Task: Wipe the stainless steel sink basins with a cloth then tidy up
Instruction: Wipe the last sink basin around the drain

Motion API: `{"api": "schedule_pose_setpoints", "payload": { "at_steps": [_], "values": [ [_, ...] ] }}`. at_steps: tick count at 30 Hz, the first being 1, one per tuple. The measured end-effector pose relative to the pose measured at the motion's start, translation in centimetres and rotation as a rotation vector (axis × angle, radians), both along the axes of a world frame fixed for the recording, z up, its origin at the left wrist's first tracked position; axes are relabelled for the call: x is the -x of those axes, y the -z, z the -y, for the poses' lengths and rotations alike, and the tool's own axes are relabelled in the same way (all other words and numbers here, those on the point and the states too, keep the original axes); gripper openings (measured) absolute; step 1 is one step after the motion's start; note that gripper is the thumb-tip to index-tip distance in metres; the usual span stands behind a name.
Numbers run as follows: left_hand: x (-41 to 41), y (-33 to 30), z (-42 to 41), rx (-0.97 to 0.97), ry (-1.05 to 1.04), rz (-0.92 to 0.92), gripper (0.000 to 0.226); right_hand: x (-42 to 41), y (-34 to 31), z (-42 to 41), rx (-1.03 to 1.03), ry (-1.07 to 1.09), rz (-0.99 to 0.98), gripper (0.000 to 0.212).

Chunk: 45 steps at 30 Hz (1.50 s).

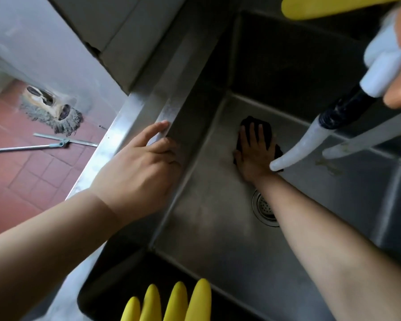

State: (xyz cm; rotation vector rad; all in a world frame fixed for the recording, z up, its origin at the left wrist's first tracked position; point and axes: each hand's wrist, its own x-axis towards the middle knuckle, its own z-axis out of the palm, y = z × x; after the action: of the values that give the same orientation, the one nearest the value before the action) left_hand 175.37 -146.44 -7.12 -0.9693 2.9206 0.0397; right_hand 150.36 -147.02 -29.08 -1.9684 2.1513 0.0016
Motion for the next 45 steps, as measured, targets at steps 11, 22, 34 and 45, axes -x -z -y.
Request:
{"api": "schedule_pose_setpoints", "payload": {
  "at_steps": [11,22,34,45],
  "values": [
    [-0.3,-0.1,-0.6,-0.012,-0.069,0.057,0.028,-9.8,-1.0,-16.4,-0.051,-0.771,0.117,0.063],
    [-0.3,0.0,-0.7,0.019,-0.082,0.056,0.031,-14.4,-0.6,-15.1,-0.040,-1.182,0.248,0.041],
    [-0.5,0.2,-0.3,-0.016,-0.072,0.053,0.031,-8.8,1.5,-7.0,0.119,-1.065,0.331,0.052],
    [-0.6,0.7,-0.2,0.009,-0.055,-0.060,0.022,-1.0,0.1,3.8,0.079,-0.765,0.236,0.055]
  ]
}}
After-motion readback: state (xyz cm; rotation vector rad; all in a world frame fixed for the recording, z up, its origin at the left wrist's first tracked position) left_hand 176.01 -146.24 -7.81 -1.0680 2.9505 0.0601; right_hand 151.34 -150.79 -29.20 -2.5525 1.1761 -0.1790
